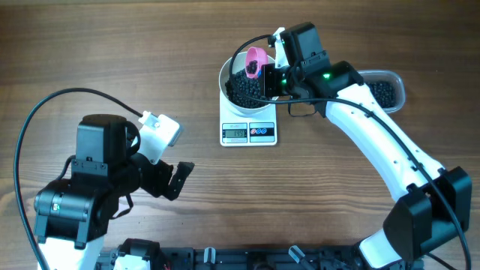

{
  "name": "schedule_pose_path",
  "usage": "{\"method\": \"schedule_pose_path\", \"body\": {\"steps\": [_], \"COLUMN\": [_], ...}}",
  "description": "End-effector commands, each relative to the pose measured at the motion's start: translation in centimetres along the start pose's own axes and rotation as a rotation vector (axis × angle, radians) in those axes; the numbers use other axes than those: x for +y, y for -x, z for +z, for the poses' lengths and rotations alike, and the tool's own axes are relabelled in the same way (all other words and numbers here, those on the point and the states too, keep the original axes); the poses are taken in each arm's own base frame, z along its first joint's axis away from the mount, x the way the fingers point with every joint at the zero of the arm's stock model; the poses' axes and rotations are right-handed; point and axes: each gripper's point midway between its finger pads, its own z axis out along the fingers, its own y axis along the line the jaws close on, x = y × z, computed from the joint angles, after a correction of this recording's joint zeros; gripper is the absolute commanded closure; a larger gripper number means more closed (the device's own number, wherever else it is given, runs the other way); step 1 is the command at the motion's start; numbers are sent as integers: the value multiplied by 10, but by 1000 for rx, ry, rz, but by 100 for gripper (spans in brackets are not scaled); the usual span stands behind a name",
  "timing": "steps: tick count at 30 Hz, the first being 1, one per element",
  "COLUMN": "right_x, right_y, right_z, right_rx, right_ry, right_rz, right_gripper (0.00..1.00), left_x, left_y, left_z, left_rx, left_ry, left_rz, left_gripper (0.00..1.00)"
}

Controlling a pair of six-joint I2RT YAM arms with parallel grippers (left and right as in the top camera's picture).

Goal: Scoop item into bowl and weigh 150g on scale
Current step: 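Hold the pink scoop tipped over the white bowl with the right gripper, pouring slowly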

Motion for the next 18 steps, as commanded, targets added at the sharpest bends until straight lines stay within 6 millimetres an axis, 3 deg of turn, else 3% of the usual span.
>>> {"method": "schedule_pose_path", "body": {"steps": [1,12,16,18], "right_x": [7,12,28,16], "right_y": [5,6,13,9], "right_z": [2,2,0,2], "right_rx": [-10,-12,-31,-22], "right_ry": [25,56,139,76], "right_rz": [6,49,33,33], "right_gripper": [96,96,96,96], "left_x": [2,2,2,2], "left_y": [4,4,4,4], "left_z": [-4,-4,-4,-4], "left_rx": [-17,-17,-17,-17], "left_ry": [13,13,13,13], "left_rz": [20,20,20,20], "left_gripper": [0,0,0,0]}}
